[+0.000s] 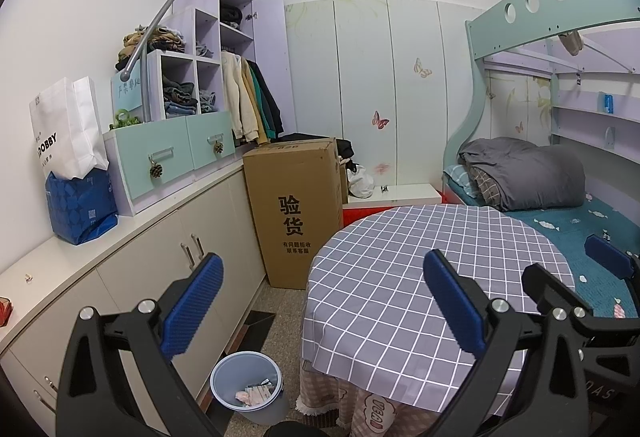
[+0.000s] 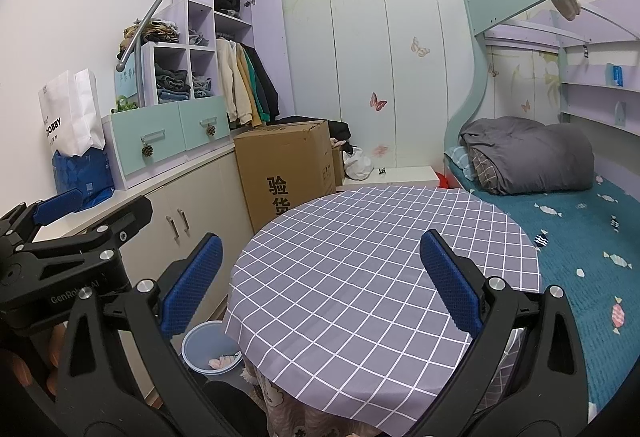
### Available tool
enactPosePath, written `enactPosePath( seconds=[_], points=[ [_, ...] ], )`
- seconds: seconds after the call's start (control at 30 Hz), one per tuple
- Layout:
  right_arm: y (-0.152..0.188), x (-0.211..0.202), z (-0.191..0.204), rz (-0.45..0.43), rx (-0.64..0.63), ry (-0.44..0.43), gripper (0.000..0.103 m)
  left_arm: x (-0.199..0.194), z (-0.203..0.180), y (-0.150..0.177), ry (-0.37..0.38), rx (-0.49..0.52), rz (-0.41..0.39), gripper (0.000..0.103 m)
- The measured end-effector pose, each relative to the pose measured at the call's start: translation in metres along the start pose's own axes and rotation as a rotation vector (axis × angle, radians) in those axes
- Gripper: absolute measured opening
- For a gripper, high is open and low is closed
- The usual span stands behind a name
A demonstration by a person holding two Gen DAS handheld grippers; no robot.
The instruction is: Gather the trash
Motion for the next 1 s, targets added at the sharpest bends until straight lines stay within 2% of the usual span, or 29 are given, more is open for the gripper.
enactPosePath(
  seconds=[0.47,1.0],
  points=[
    [0.005,0.005,0.002,0.017,0.003,-0.004,0.097,0.004,0.004,0.004,0.003,-0.002,0.013,0.098],
    [0.013,0.030,0.003,0.071,0.003,-0.004,0.097,0.032,0.009,0.016,0.003,-0.003,0.064,0.098]
  ],
)
Point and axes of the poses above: each gripper's, at about its wrist camera, not at the fingertips, and x roughly the way its jaws point, z to its left, y to its underside, the point moved 9 cm from there along x, roughly the way its jaws point, and after that the axes turned 13 degrees about y, right-handed, at the moved point
